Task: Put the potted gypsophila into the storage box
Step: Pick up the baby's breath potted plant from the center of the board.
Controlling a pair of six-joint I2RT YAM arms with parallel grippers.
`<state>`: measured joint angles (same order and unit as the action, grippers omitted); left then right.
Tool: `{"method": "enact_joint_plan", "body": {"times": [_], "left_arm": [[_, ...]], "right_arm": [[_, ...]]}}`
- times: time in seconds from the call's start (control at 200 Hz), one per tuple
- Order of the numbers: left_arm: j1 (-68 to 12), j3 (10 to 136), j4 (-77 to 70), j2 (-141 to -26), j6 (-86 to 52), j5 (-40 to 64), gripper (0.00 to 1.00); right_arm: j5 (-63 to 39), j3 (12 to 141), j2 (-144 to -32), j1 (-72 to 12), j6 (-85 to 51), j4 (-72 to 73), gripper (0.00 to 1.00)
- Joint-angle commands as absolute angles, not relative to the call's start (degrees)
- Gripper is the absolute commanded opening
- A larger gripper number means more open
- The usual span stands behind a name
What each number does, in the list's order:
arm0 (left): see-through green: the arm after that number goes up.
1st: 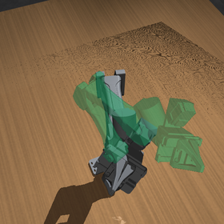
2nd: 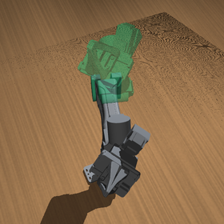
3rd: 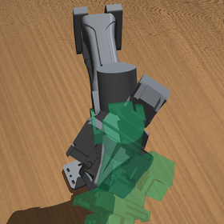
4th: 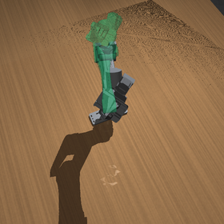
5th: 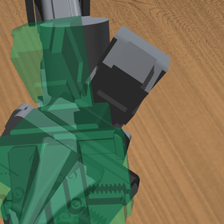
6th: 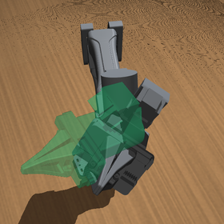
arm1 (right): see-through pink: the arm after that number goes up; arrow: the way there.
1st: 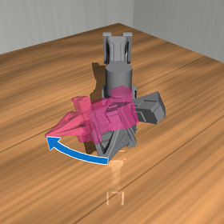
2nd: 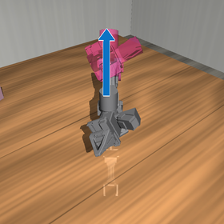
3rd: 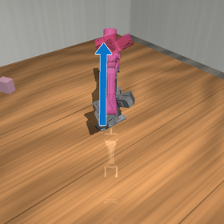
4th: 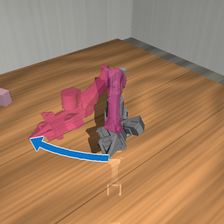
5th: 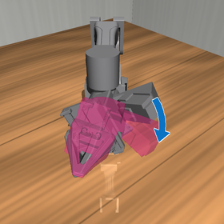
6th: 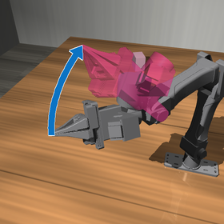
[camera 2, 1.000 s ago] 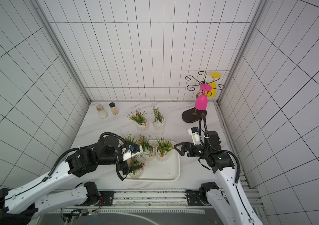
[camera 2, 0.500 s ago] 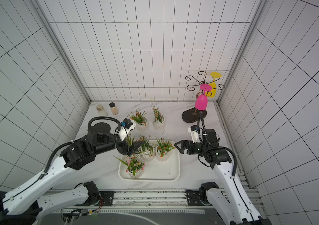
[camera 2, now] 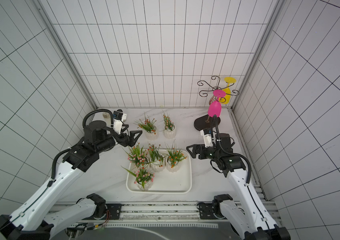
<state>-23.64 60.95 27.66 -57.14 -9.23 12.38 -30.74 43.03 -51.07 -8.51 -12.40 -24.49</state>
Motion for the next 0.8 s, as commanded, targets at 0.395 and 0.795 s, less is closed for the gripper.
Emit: {"method": "enact_joint_plan", "body": {"times": [0.395,0.795], "left_arm": [[-8.63,53.03,21.99,-60.97,-19.10,18.76,0.96],[-3.31,48.05,17.58,-64.05,-19.75,24.74,0.95]], "right_arm": [[-24.58,46.37,-58.60,-10.57,-3.60,-7.35,0.96],[-21.13,46.68,-71.96,-14.33,10.00,2.11,0.99]]}}
